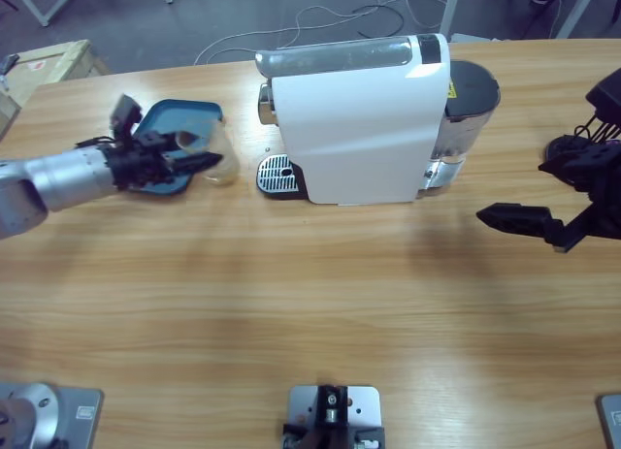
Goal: Pour coffee
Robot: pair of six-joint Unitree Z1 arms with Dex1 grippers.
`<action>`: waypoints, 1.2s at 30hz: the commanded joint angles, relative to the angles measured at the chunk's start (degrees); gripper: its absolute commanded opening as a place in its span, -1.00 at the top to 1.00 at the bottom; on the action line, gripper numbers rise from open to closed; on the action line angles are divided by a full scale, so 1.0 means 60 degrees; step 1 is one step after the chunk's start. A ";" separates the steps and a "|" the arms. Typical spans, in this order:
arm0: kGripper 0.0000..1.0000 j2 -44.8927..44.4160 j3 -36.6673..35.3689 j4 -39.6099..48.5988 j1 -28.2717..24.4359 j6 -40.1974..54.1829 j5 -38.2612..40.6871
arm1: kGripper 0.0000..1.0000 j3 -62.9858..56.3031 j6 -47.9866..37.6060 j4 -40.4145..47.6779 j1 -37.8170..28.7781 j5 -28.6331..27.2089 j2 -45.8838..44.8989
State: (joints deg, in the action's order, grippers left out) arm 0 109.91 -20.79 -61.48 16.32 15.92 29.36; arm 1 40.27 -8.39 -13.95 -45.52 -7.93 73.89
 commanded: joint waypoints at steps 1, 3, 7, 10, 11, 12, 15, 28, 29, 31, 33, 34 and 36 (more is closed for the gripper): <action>1.00 -0.0242 -0.0029 -0.0484 -0.0690 -0.0265 -0.1293 | -1.00 -0.0266 -0.0093 0.0098 -0.0090 0.0193 0.0417; 1.00 -0.0087 -0.0073 -0.0478 -0.0924 -0.0265 -0.1706 | -1.00 -0.0275 -0.0096 0.0095 -0.0090 0.0205 0.0405; 1.00 0.0080 -0.0050 -0.0499 -0.1287 -0.0277 -0.2095 | -1.00 -0.0337 -0.0096 0.0084 -0.0090 0.0249 0.0364; 1.00 0.0326 -0.0164 -0.0633 -0.1607 -0.0382 -0.2107 | -1.00 -0.0340 -0.0096 0.0110 -0.0090 0.0293 0.0432; 1.00 0.0493 -0.0281 -0.0636 -0.1750 -0.0456 -0.2087 | -1.00 -0.0340 -0.0096 0.0119 -0.0090 0.0325 0.0452; 1.00 0.0625 -0.0396 -0.0636 -0.1838 -0.0494 -0.2049 | -1.00 -0.0337 -0.0096 0.0128 -0.0090 0.0340 0.0461; 1.00 0.0929 -0.0604 -0.0622 -0.1914 -0.0514 -0.2037 | -1.00 -0.0340 -0.0096 0.0104 -0.0090 0.0340 0.0435; -0.96 0.1099 -0.0618 -0.0504 -0.1812 -0.0543 -0.1952 | -1.00 -0.0354 -0.0093 -0.0060 -0.0090 0.0281 0.0104; -0.98 0.1099 -0.0592 -0.0534 -0.1812 -0.0532 -0.1846 | -1.00 -0.0343 -0.0093 -0.0063 -0.0090 0.0281 0.0083; -0.98 0.1105 -0.0560 -0.0563 -0.1806 -0.0514 -0.1729 | -1.00 -0.0319 -0.0096 -0.0083 -0.0090 0.0281 0.0051; -0.98 0.1091 -0.0504 -0.0595 -0.1800 -0.0514 -0.1700 | -1.00 -0.0310 -0.0096 -0.0113 -0.0090 0.0267 -0.0022; -0.98 0.1091 -0.0466 -0.0610 -0.1806 -0.0514 -0.1700 | -1.00 -0.0310 -0.0096 -0.0139 -0.0090 0.0267 -0.0052; -0.98 0.1070 -0.0390 -0.0622 -0.1803 -0.0520 -0.1709 | -1.00 -0.0319 -0.0093 -0.0192 -0.0090 0.0267 -0.0101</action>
State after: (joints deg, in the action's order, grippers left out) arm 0 114.49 -24.53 -64.32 5.53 13.10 17.97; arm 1 40.20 -8.46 -13.94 -45.52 -6.61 74.02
